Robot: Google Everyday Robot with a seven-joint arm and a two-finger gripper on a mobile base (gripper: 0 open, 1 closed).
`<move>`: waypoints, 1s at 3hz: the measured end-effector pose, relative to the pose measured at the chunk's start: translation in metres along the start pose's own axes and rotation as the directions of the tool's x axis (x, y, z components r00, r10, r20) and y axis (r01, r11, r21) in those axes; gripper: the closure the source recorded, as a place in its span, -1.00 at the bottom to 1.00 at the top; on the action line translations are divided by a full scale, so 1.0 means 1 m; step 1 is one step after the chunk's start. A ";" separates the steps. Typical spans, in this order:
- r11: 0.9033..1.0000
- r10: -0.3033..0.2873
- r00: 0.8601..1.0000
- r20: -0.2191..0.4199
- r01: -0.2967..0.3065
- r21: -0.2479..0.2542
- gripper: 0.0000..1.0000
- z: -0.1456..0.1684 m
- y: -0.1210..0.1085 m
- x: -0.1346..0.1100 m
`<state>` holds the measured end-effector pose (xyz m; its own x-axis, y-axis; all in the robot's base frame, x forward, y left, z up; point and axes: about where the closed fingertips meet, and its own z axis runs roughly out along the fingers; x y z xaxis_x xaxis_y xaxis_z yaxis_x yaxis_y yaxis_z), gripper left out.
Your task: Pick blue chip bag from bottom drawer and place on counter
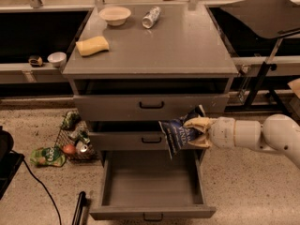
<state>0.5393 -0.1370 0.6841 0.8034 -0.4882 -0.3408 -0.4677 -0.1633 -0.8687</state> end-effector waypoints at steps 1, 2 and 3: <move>0.988 -0.124 0.992 0.005 0.124 -0.094 1.00 -0.012 -0.036 0.005; 0.929 -0.278 0.960 -0.008 0.267 -0.258 1.00 -0.034 -0.084 0.005; 0.825 -0.436 0.899 -0.029 0.387 -0.413 1.00 -0.049 -0.136 0.005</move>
Offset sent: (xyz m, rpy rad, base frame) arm 0.0548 -0.0429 0.1622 -0.6224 -0.2117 0.2316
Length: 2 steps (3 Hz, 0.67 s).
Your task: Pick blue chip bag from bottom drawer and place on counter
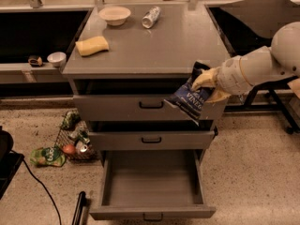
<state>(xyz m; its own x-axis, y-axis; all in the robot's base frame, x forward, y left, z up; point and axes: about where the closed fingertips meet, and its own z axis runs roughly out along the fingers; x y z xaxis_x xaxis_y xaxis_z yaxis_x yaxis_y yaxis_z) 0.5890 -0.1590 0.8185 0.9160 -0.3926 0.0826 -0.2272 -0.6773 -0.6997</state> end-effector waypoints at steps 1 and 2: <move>1.000 0.001 1.000 0.000 -0.001 0.000 1.00 0.000 0.000 0.000; 1.000 -0.022 0.998 -0.062 0.022 0.005 1.00 -0.020 -0.001 0.019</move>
Offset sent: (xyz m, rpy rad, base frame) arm 0.0261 -0.0499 0.0454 -0.0417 -0.1489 -0.0753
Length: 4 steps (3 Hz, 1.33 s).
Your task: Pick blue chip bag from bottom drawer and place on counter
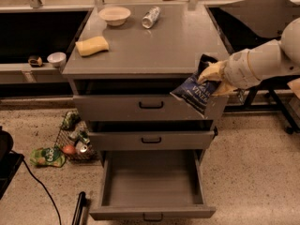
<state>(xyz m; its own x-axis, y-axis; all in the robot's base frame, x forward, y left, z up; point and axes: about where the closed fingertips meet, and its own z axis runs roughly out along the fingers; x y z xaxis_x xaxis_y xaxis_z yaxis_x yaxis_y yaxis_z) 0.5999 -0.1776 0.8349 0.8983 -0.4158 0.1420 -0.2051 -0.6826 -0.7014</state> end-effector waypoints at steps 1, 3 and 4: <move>0.998 -0.059 0.991 -0.123 0.054 -0.045 1.00 -0.041 -0.003 0.037; 0.984 -0.174 0.924 -0.340 0.148 -0.099 1.00 -0.124 -0.029 0.111; 0.984 -0.173 0.923 -0.343 0.148 -0.099 1.00 -0.119 -0.033 0.116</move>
Offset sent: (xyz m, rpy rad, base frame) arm 0.0579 -0.1326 0.1467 -0.3053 -0.3490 -0.1979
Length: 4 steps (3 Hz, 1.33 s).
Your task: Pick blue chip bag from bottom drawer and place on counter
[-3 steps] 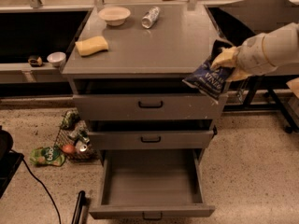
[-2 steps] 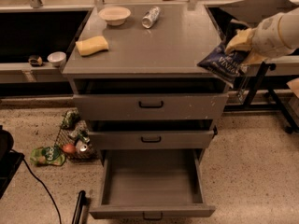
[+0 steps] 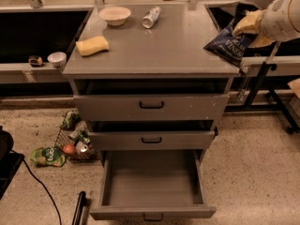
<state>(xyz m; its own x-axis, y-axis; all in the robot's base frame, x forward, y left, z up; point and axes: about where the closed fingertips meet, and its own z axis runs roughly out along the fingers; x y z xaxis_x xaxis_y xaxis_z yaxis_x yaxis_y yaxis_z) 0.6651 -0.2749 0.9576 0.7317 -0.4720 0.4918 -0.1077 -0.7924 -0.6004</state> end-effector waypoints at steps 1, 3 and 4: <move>1.000 0.004 0.998 -0.062 -0.004 0.005 1.00 0.021 -0.018 0.029; 0.995 0.033 0.985 -0.168 -0.017 0.093 1.00 0.070 -0.092 0.081; 0.985 0.088 0.984 -0.157 -0.062 0.163 1.00 0.094 -0.114 0.087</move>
Offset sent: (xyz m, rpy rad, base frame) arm 0.1415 0.0628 0.0749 0.0452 -0.2220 -0.1119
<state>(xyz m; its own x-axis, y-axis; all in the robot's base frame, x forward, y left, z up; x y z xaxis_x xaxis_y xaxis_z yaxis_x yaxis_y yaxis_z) 0.8037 -0.1892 1.0096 0.6046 -0.5946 0.5300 -0.0417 -0.6881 -0.7244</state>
